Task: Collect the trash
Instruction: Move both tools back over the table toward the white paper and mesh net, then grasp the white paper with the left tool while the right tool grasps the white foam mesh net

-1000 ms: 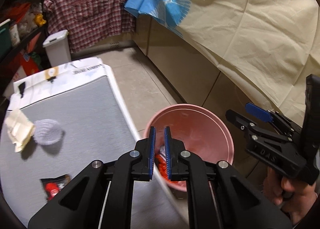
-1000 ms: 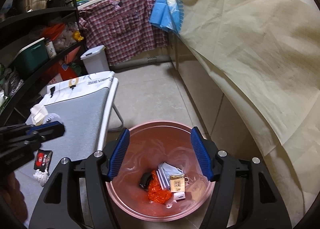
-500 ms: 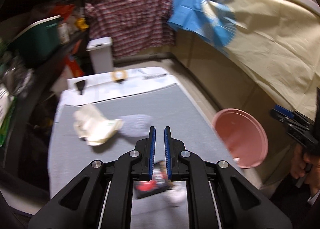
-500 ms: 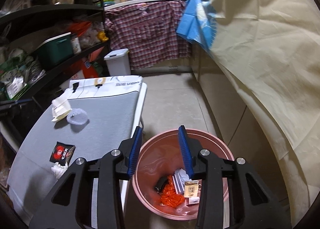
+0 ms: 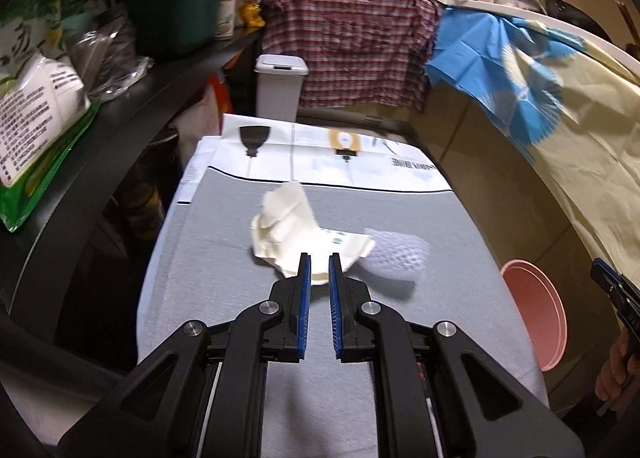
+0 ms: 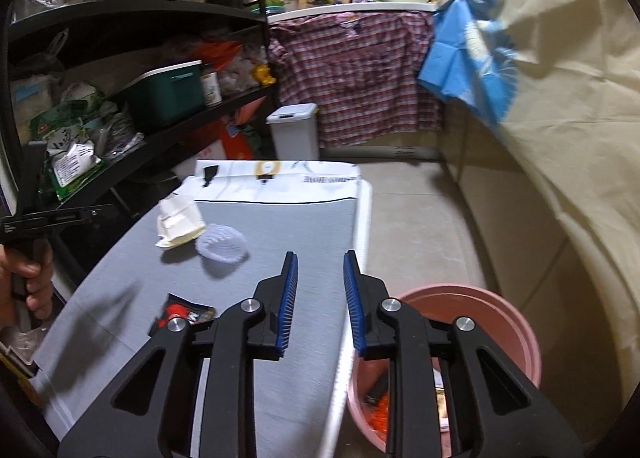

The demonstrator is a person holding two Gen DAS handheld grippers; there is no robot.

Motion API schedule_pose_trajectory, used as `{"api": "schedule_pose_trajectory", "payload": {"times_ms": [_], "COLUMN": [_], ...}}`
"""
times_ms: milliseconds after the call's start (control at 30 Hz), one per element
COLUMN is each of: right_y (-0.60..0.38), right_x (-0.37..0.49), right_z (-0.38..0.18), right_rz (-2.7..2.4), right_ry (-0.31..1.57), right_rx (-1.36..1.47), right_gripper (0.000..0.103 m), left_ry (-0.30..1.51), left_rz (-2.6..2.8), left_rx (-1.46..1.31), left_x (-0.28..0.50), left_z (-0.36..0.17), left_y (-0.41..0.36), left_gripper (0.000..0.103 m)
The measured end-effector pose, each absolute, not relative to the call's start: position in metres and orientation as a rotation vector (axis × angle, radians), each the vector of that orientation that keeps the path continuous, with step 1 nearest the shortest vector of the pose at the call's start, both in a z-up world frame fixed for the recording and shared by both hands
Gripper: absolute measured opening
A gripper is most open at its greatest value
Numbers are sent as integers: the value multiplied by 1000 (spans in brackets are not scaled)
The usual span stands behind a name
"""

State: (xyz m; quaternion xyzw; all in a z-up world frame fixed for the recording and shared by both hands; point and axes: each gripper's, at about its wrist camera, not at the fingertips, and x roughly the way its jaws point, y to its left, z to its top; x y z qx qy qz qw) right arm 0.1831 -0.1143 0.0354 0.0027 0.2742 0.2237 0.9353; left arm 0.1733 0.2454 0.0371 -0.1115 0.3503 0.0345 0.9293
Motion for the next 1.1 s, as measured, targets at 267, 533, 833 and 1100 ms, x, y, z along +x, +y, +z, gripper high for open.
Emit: {"api": "schedule_pose_trajectory", "payload": {"times_ms": [267, 533, 833, 1100], "right_y": [-64, -22, 21, 44], "right_x": [212, 237, 270, 300], "right_z": [20, 5, -17, -38], "right_rz": [545, 610, 673, 703], "right_ry": [596, 625, 691, 773], "right_rx": [41, 48, 57, 74], "right_gripper": [21, 21, 37, 59], "left_ry": [721, 751, 758, 748], "left_rz": [85, 82, 63, 72], "left_rx": [-240, -234, -245, -282], "left_x": [180, 195, 214, 233], "left_z": [23, 0, -19, -32], "left_y": [269, 278, 285, 295], "left_gripper": [9, 9, 10, 47]}}
